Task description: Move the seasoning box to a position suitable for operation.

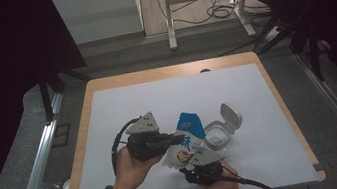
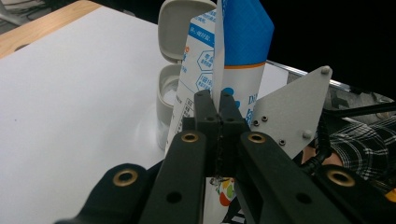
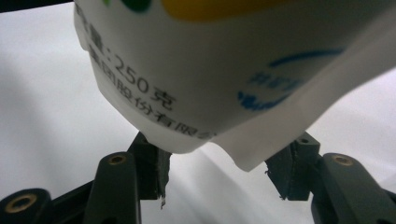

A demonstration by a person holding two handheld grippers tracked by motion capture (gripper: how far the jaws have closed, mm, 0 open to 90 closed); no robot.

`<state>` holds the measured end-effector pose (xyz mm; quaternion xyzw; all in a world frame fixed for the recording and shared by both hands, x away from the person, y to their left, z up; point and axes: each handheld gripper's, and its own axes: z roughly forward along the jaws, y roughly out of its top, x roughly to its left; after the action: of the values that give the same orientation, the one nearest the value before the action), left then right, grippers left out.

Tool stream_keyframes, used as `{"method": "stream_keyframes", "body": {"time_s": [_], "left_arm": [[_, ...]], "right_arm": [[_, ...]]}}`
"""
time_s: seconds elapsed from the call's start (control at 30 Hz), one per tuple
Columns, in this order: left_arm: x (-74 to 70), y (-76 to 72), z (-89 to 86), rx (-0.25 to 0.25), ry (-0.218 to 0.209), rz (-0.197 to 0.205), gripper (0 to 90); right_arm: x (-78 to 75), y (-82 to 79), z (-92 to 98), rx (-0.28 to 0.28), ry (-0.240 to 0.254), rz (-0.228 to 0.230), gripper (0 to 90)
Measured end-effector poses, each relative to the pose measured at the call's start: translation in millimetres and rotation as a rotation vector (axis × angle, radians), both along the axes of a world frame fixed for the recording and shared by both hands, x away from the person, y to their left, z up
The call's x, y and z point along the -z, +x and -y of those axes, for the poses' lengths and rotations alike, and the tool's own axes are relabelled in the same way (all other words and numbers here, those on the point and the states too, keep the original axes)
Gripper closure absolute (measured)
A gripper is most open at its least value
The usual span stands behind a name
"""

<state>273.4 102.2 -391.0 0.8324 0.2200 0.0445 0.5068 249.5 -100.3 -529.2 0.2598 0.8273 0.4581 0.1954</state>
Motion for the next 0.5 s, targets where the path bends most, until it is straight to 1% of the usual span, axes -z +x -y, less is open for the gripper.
{"method": "stream_keyframes", "body": {"time_s": [0.13, 0.2, 0.3, 0.33, 0.37, 0.4, 0.43, 0.47, 0.5], "left_arm": [[1.2, 1.8, 1.5, -0.001, 0.006, -0.005, 90.0], [2.1, 2.8, 3.4, -0.003, 0.02, -0.004, 90.0], [3.8, 5.4, 5.6, -0.006, 0.035, -0.009, 90.0], [4.0, 6.4, 6.1, -0.007, 0.038, -0.012, 90.0], [4.2, 7.4, 6.7, -0.007, 0.04, -0.015, 90.0], [4.0, 8.2, 7.4, -0.009, 0.05, -0.015, 90.0], [3.9, 9.3, 8.2, -0.008, 0.059, -0.015, 90.0], [3.6, 10.4, 9.0, -0.007, 0.066, -0.016, 90.0], [3.2, 11.7, 9.5, -0.005, 0.073, -0.019, 90.0]], "right_arm": [[-0.4, -0.2, 0.1, -0.007, 0.01, -0.005, 48.2], [-0.3, -0.4, -0.3, -0.01, 0.01, -0.005, 49.5], [-1.0, -0.9, -0.5, -0.018, 0.025, -0.021, 51.2], [-1.0, 0.0, -0.1, -0.023, 0.022, -0.01, 51.5], [-0.7, 0.1, -0.2, -0.024, 0.022, -0.011, 52.2], [-0.5, -0.8, -0.5, -0.023, 0.025, -0.033, 52.7], [-0.2, 0.2, -0.2, -0.026, 0.024, -0.026, 53.1], [-0.1, 0.4, -0.1, -0.036, 0.026, -0.036, 53.5], [0.3, 0.1, -0.6, -0.029, 0.028, -0.034, 54.0]]}}
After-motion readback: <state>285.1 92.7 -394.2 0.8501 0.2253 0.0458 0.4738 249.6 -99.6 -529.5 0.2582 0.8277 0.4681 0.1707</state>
